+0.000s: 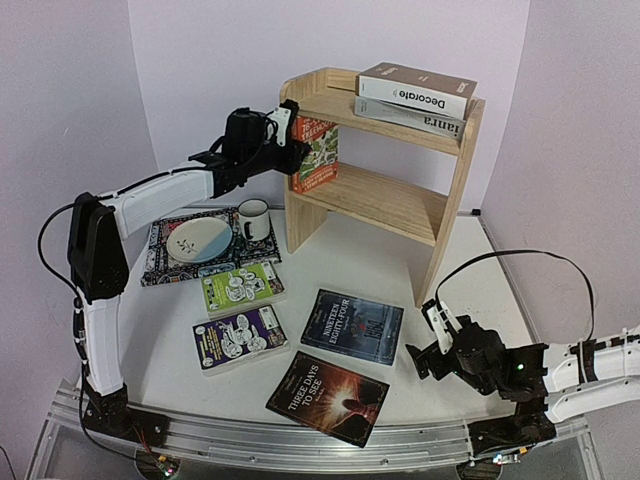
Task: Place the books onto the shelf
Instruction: Place the book on the shelf, then adjust the book at the center of the board.
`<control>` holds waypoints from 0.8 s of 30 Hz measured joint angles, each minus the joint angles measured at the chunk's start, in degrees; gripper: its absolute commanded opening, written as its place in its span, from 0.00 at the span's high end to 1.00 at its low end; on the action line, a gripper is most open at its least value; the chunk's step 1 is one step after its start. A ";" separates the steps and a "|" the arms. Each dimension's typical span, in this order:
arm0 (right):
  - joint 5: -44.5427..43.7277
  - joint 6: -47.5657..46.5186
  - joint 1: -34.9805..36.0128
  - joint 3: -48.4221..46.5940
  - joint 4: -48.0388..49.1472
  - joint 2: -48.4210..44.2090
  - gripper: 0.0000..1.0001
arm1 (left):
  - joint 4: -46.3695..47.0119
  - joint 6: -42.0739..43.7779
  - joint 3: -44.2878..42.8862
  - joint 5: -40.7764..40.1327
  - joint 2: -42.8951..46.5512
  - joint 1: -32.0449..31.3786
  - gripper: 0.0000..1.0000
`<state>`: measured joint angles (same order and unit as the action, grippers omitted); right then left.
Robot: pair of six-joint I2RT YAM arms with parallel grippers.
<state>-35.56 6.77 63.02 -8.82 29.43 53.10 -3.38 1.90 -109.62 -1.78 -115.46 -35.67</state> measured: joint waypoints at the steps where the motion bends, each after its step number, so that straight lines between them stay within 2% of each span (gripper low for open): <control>1: -0.01 0.01 0.00 0.00 0.00 0.00 0.02 | -0.01 -0.24 0.36 0.04 0.28 0.00 0.52; 16: 0.16 -0.01 0.00 0.00 0.02 -0.07 0.02 | 0.56 -0.47 6.05 -0.81 5.57 0.07 0.51; 24: 0.24 -0.03 0.00 -0.02 0.04 0.04 0.02 | 0.63 -0.53 14.54 -2.30 11.99 0.10 0.50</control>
<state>-35.31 6.75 63.02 -8.84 29.47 53.14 -2.75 1.37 -95.08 -4.08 -103.47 -35.57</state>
